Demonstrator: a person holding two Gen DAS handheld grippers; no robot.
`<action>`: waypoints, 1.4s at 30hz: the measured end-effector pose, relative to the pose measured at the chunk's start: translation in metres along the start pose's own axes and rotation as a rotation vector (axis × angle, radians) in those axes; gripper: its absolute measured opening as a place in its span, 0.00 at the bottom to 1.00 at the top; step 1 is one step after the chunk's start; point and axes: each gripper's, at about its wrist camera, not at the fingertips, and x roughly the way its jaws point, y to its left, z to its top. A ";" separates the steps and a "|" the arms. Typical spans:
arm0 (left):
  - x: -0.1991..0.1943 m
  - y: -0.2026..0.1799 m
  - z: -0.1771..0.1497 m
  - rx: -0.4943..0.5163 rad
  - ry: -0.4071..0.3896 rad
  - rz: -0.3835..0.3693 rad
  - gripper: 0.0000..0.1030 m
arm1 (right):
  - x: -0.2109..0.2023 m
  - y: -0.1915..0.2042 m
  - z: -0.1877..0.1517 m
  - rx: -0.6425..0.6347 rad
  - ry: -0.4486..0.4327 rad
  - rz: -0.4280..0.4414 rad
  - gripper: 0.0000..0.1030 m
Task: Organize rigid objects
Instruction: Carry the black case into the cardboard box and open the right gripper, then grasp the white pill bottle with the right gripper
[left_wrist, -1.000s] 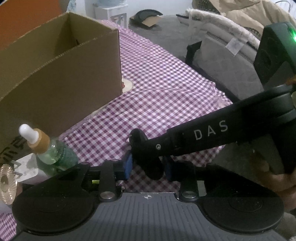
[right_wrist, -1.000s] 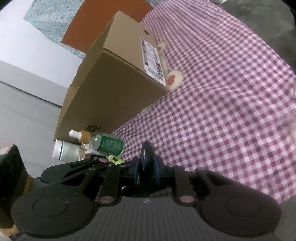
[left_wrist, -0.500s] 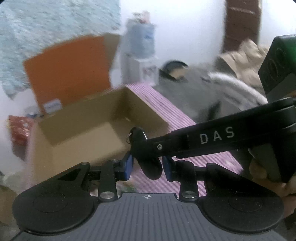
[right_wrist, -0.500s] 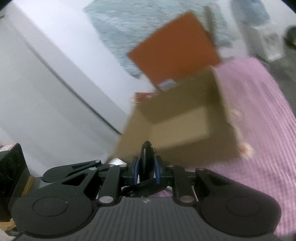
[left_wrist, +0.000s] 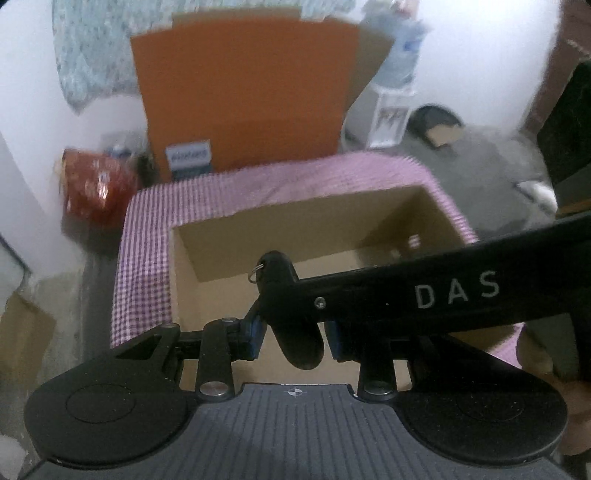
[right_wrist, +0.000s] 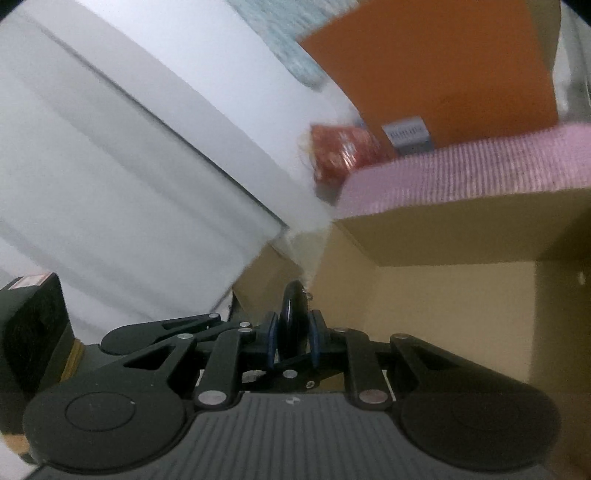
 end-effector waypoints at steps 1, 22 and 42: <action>0.010 0.005 0.004 -0.013 0.025 0.006 0.32 | 0.012 -0.008 0.007 0.026 0.021 -0.001 0.19; 0.039 0.025 0.016 -0.049 0.072 0.113 0.41 | 0.099 -0.073 0.039 0.236 0.064 -0.042 0.19; -0.107 -0.009 -0.047 0.013 -0.196 0.021 0.59 | -0.114 -0.015 -0.068 0.080 -0.204 0.260 0.19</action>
